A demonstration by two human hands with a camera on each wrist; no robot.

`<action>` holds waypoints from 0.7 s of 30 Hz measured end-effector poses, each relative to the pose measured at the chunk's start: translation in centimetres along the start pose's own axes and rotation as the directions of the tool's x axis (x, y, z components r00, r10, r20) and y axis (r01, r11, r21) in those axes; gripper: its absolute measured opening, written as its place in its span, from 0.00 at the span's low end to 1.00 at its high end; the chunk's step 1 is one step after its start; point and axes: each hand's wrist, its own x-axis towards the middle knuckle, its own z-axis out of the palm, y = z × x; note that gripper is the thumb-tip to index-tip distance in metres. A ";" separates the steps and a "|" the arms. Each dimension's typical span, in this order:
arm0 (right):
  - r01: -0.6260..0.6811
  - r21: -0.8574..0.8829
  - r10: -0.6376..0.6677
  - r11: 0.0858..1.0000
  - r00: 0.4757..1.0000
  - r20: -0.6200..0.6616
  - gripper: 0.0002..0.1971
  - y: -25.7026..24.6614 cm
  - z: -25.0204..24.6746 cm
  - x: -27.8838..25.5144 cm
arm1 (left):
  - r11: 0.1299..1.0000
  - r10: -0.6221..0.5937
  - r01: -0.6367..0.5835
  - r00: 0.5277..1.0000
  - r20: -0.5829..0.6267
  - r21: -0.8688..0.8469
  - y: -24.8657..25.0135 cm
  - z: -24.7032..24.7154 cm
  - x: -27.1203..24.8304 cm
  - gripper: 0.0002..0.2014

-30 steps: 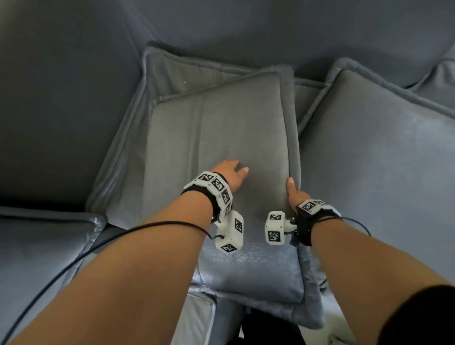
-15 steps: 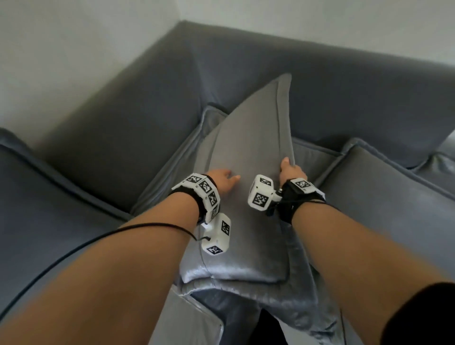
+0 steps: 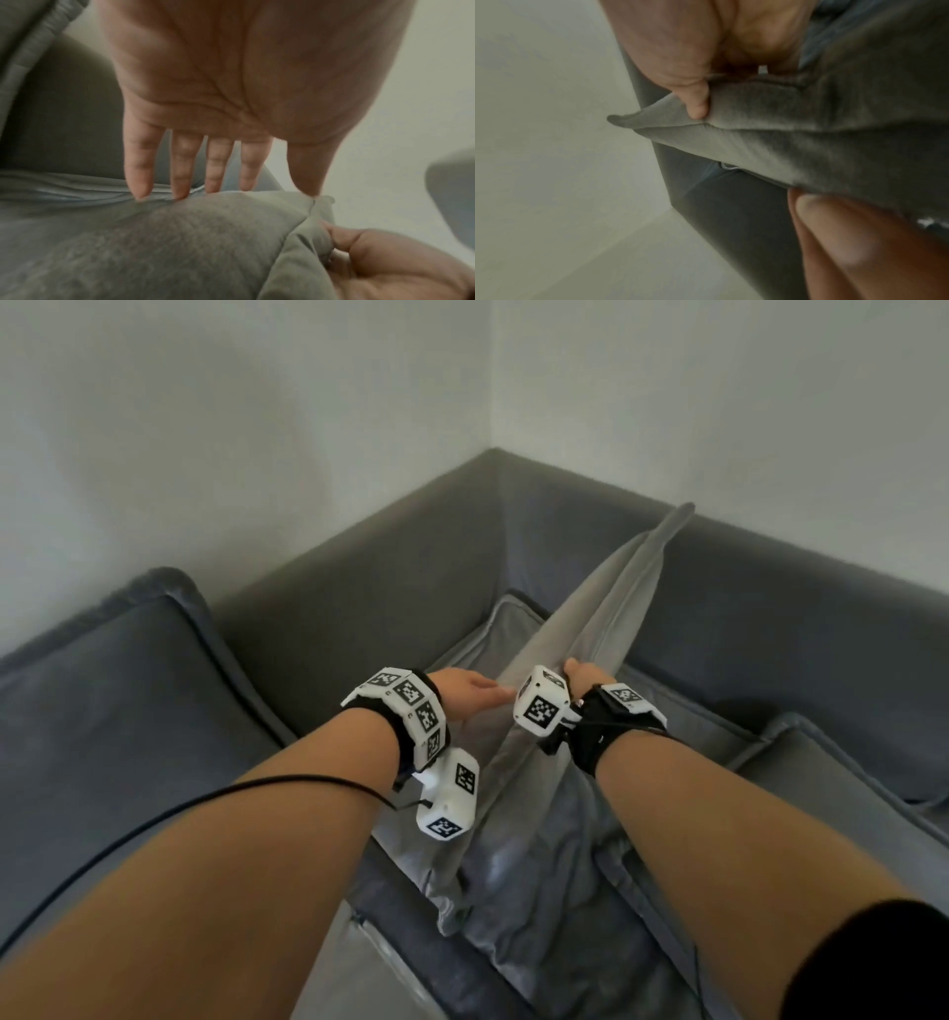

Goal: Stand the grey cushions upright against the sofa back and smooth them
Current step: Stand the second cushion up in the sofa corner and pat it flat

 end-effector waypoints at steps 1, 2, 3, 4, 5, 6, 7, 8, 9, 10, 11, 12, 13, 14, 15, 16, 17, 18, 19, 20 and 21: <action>0.012 -0.048 -0.011 0.999 1.000 0.015 0.24 0.1 0.4 -0.4 | 1.000 -0.028 0.028 0.999 0.025 0.007 -0.6 -0.2 0.2 0.34; 0.034 -0.076 -0.029 0.996 0.997 0.070 0.22 -0.2 0.9 -0.6 | 0.998 -0.054 0.053 0.998 0.042 0.030 -1.2 -0.3 0.4 0.40; 0.088 -0.084 -0.076 0.993 0.987 0.144 0.21 -0.3 1.3 -0.3 | 0.994 -0.083 0.079 0.995 0.051 0.074 -1.6 -0.3 0.7 0.45; 0.092 -0.044 -0.081 0.995 0.974 0.214 0.19 -0.6 1.6 -0.5 | 0.987 -0.108 0.100 0.993 0.055 0.129 -1.9 -0.3 1.1 0.50; 0.053 0.062 -0.067 0.997 0.965 0.253 0.16 -1.0 2.1 -0.4 | 0.977 -0.138 0.127 0.989 0.055 0.173 -1.9 -0.3 1.2 0.53; 0.003 0.173 -0.045 0.985 0.969 0.242 0.12 -1.3 2.5 -0.2 | 0.969 -0.163 0.151 0.985 0.047 0.197 -1.8 -0.3 1.4 0.56; -0.063 0.234 0.002 0.970 0.967 0.253 0.08 -1.7 2.7 0.2 | 0.962 -0.184 0.173 0.982 0.034 0.212 -1.7 -0.2 1.6 0.57; -0.073 0.216 0.015 0.974 0.966 0.260 0.09 -2.1 3.0 0.7 | 0.958 -0.196 0.188 0.981 0.016 0.216 -1.5 -0.3 1.8 0.57; -0.048 0.185 -0.004 0.981 0.964 0.267 0.11 -2.5 3.0 0.6 | 0.954 -0.216 0.211 0.976 0.000 0.213 -1.4 -0.3 2.0 0.56; -0.006 0.141 -0.032 0.990 0.964 0.264 0.13 -2.8 3.1 0.7 | 0.952 -0.230 0.228 0.973 -0.013 0.203 -1.3 -0.5 2.2 0.55; 0.031 0.119 -0.062 0.992 0.961 0.269 0.16 -3.2 3.2 1.0 | 0.949 -0.247 0.247 0.969 -0.022 0.195 -1.2 -0.6 2.5 0.53; 0.082 0.054 -0.092 0.995 0.965 0.246 0.19 -3.6 3.3 1.4 | 0.950 -0.252 0.254 0.967 -0.032 0.183 -1.1 -0.7 2.9 0.51; 0.148 -0.025 -0.139 0.989 0.966 0.218 0.22 -3.9 3.4 1.8 | 0.949 -0.259 0.262 0.965 -0.044 0.172 -0.8 -0.8 3.2 0.50; 0.218 -0.125 -0.195 0.968 0.966 0.170 0.23 -4.2 3.4 2.0 | 0.950 -0.260 0.268 0.963 -0.066 0.160 -0.7 -0.7 3.6 0.48; 0.287 -0.204 -0.269 0.936 0.956 0.115 0.22 -4.6 3.5 2.2 | 0.947 -0.271 0.283 0.958 -0.097 0.150 -0.5 -0.6 4.0 0.48; 0.353 -0.286 -0.345 0.891 0.935 0.082 0.22 -4.9 3.4 2.1 | 0.945 -0.277 0.296 0.951 -0.135 0.142 -0.5 -0.4 4.4 0.48; 0.431 -0.386 -0.440 0.816 0.895 0.069 0.23 -5.1 3.3 2.2 | 0.940 -0.288 0.312 0.942 -0.171 0.136 -0.5 -0.2 4.7 0.49; 0.512 -0.506 -0.540 0.694 0.835 0.106 0.26 -5.3 3.2 2.4 | 0.936 -0.296 0.326 0.933 -0.204 0.133 -0.6 0.0 5.0 0.50; 0.589 -0.601 -0.622 0.540 0.761 0.187 0.32 -5.5 3.1 2.5 | 0.931 -0.306 0.341 0.923 -0.232 0.129 -0.6 0.2 5.3 0.50; 0.638 -0.653 -0.647 0.409 0.707 0.285 0.36 -5.7 3.2 2.8 | 0.927 -0.314 0.353 0.914 -0.256 0.124 -0.8 0.3 5.7 0.50; 0.661 -0.693 -0.630 0.288 0.676 0.383 0.39 -5.9 3.4 3.3 | 0.922 -0.326 0.368 0.904 -0.277 0.117 -0.8 0.4 5.9 0.50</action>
